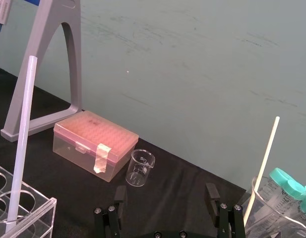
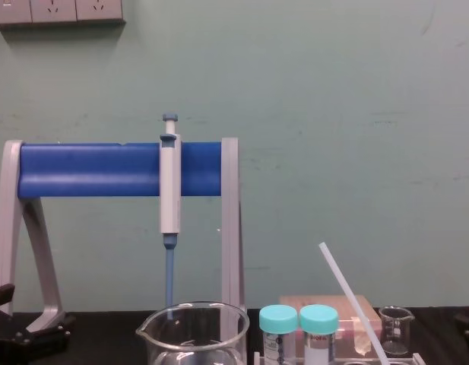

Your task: Pick up the stirring rod with one hand, then place it down.

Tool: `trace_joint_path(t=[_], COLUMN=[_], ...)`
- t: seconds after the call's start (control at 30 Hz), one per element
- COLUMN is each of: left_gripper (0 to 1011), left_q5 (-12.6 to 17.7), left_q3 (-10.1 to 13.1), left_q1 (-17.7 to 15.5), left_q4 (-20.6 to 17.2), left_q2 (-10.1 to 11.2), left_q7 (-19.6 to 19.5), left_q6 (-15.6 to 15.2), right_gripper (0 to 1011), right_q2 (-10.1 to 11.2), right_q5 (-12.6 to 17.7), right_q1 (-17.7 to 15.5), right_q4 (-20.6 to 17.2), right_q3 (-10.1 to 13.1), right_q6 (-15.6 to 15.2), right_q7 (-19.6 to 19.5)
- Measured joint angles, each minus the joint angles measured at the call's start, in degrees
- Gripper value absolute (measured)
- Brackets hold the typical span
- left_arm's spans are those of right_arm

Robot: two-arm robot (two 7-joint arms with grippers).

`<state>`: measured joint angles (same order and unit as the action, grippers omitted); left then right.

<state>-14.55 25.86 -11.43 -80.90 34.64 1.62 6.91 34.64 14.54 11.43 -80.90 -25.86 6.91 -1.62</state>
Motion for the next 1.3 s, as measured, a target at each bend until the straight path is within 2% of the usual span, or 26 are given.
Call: trace_joint_path(t=[1.3], left_gripper=[1001], left_q5=[0.0], left_q3=[0.0], left_q1=[0.0], left_q4=[0.0], left_q2=[0.0], left_q7=[0.0], left_q6=[0.0], right_gripper=[1003], right_q2=[0.0], right_q5=[0.0], right_q1=[0.0], right_q4=[0.0], right_q3=[0.0], right_q6=[0.0], right_q7=[0.0])
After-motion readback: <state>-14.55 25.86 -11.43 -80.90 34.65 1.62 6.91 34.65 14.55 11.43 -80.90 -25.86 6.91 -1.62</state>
